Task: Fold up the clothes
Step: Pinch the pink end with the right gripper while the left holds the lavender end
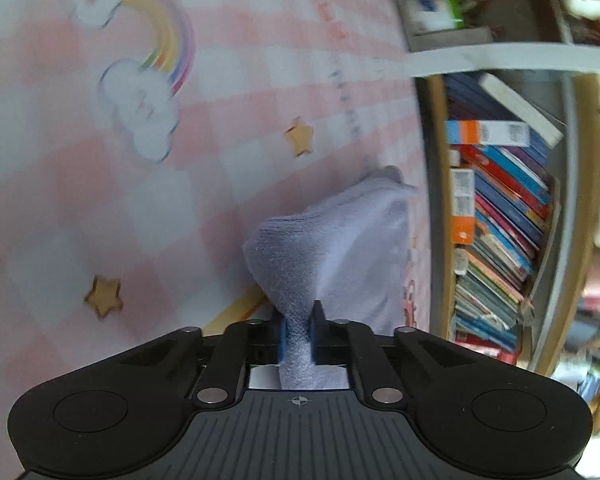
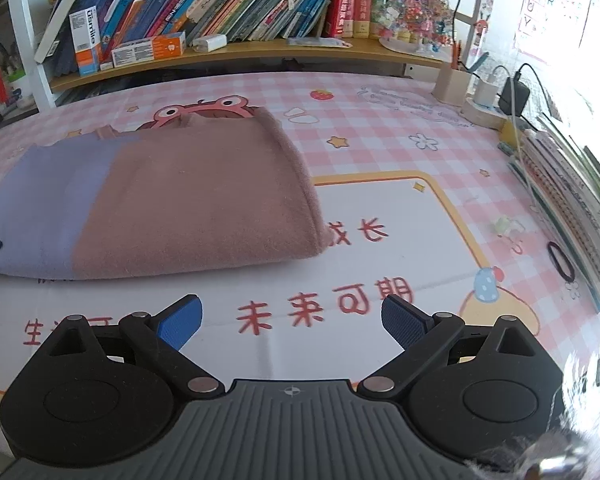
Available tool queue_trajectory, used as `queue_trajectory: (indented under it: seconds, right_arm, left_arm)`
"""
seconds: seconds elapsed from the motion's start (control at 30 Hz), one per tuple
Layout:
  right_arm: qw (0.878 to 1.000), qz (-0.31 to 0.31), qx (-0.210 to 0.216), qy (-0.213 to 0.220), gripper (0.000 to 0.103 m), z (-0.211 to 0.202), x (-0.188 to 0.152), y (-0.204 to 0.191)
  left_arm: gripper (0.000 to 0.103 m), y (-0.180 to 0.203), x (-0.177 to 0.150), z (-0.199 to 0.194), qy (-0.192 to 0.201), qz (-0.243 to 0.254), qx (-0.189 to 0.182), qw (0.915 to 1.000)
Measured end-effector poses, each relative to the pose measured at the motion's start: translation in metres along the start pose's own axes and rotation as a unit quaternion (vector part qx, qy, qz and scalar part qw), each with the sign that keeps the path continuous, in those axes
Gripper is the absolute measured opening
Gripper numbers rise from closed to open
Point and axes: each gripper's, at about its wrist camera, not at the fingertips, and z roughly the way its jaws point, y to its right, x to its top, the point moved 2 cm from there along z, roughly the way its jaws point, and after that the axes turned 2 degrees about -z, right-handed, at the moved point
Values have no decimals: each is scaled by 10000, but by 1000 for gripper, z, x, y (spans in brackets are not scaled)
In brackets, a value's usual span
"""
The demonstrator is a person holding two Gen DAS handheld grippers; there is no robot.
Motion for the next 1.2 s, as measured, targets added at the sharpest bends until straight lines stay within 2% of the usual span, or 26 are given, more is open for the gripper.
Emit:
queue_trajectory:
  seconds: [0.13, 0.2, 0.3, 0.4, 0.53, 0.6, 0.7, 0.73, 0.77, 0.8, 0.87, 0.93, 0.97, 1.2]
  right_arm:
    - [9998, -142, 142, 32, 97, 4, 7, -13]
    - [9997, -138, 207, 16, 97, 7, 9, -16]
    - [9994, -32, 325, -59, 96, 14, 14, -18]
    - [9983, 228, 516, -138, 94, 20, 20, -15]
    - [9958, 584, 672, -229, 94, 30, 29, -12]
    - [9947, 703, 704, -262, 93, 37, 33, -10]
    - [9924, 848, 787, -415, 74, 48, 37, -7]
    - [9914, 891, 829, -482, 60, 52, 37, -6]
    - [9902, 939, 881, -542, 52, 55, 37, -6]
    - [9887, 989, 963, -578, 49, 58, 37, -5]
    - [9856, 1073, 1143, -629, 34, 62, 37, -4]
    - [9833, 1100, 1290, -668, 27, 64, 36, -4]
    - [9821, 1114, 1353, -683, 24, 65, 35, -4]
    - [9788, 1220, 1486, -711, 20, 69, 35, -4]
  left_arm:
    - [7, 9, 9, -12, 293, 674, -14, 9973]
    - [7, 1, 20, -16, 363, 641, 121, 9972]
    - [7, -13, 27, -18, 323, 411, 291, 9982]
    - [8, -21, 30, -16, 219, 167, 224, 9994]
    - [26, -28, 36, -7, -51, -157, 179, 9997]
    - [28, -33, 38, -3, -164, -334, 127, 9992]
    - [28, -34, 39, 3, -207, -464, 71, 9987]
    - [28, -34, 39, 4, -203, -501, 46, 9985]
    - [28, -35, 39, 4, -190, -564, 11, 9982]
    - [27, -37, 40, 5, -177, -628, -24, 9979]
    - [23, -40, 40, 5, -124, -774, -94, 9969]
    - [14, -40, 40, 7, -77, -752, -41, 9971]
    - [13, -39, 40, 9, -69, -719, -27, 9974]
    - [10, -37, 44, 11, -72, -662, -71, 9978]
